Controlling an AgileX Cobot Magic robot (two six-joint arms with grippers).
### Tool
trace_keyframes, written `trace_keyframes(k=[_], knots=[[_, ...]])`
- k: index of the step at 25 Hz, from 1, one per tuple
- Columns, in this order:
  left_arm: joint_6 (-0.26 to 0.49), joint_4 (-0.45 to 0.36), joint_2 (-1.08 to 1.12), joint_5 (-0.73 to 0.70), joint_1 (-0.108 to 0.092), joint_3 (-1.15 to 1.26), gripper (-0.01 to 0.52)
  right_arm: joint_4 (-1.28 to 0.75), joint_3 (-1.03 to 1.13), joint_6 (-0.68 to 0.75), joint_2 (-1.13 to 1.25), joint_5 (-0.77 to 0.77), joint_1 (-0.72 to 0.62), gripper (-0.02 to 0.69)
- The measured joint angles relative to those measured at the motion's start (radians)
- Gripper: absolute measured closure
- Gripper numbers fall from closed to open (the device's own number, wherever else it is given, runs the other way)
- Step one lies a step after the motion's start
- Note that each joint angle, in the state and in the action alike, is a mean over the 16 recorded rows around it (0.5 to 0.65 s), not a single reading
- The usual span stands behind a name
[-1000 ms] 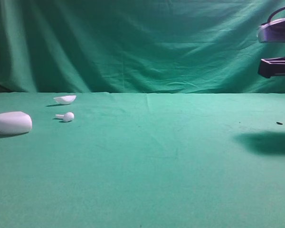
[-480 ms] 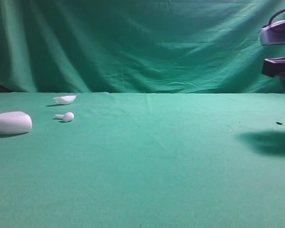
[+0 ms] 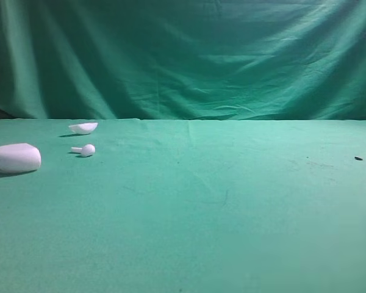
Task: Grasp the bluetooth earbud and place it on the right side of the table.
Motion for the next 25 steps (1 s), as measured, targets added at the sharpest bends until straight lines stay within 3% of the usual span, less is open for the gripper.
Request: trace_keyframes(k=[14,25], knots=[[0.000,0.000,0.000,0.000,0.000,0.000,0.514,0.026,0.038,0.024,-0.618,0.225,0.000,0.641],[0.000,0.000,0.000,0.000,0.000,0.000,0.514,0.031,0.196,0.042,-1.084,0.174,0.000,0.665]])
